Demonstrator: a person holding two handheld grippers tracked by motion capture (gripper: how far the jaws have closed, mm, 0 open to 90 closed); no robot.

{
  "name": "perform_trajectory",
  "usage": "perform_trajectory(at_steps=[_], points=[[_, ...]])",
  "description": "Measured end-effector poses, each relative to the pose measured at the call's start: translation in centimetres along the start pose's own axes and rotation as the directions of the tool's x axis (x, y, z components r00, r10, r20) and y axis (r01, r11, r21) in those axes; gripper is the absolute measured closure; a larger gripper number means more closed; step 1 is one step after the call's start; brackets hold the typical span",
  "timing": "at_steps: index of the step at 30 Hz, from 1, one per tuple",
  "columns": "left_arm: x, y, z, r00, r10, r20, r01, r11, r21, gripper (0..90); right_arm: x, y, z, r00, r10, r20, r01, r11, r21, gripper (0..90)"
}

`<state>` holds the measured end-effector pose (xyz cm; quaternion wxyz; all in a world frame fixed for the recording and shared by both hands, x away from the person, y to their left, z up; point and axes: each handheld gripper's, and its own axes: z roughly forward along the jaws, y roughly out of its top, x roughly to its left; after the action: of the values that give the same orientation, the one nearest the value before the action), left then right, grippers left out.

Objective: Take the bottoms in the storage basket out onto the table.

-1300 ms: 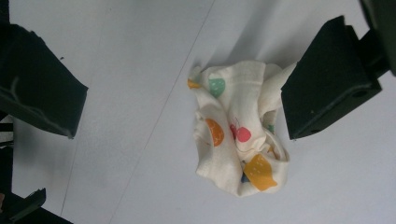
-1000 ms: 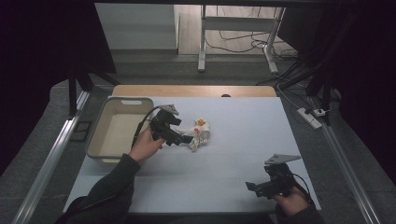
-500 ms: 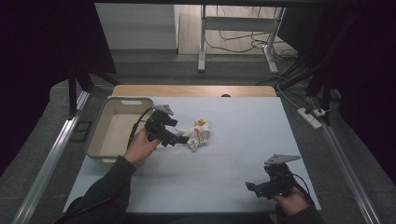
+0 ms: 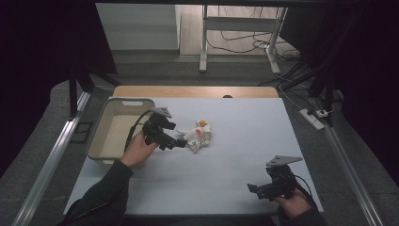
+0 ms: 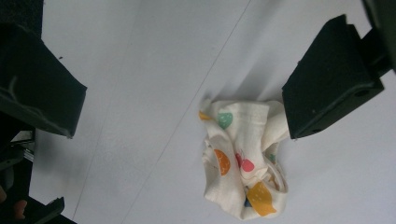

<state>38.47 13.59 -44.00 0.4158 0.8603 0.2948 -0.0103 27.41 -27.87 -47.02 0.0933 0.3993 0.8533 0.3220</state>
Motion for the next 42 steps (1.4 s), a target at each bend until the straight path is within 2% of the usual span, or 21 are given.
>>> perform_trajectory(at_steps=[14, 32, 42], points=[[-0.4, -0.9, -1.3, 0.9995, 0.001, -0.031, -0.001, 1.0, -0.006, 0.0, 0.0, 0.0, 0.0, 1.0, 0.001, -0.001, -0.001, 1.0, -0.003, 0.3], [-0.6, -2.3, -2.3, 0.9995, -0.014, -0.027, 0.014, 0.9996, -0.024, 0.0, 0.0, 0.0, 0.0, 1.0, 0.001, -0.001, -0.001, 1.0, -0.003, 0.2], [-0.6, -3.4, -2.7, 0.9987, -0.031, -0.042, 0.029, 0.9992, -0.028, 0.0, 0.0, 0.0, 0.0, 1.0, 0.002, -0.001, -0.002, 1.0, -0.002, 0.2]])
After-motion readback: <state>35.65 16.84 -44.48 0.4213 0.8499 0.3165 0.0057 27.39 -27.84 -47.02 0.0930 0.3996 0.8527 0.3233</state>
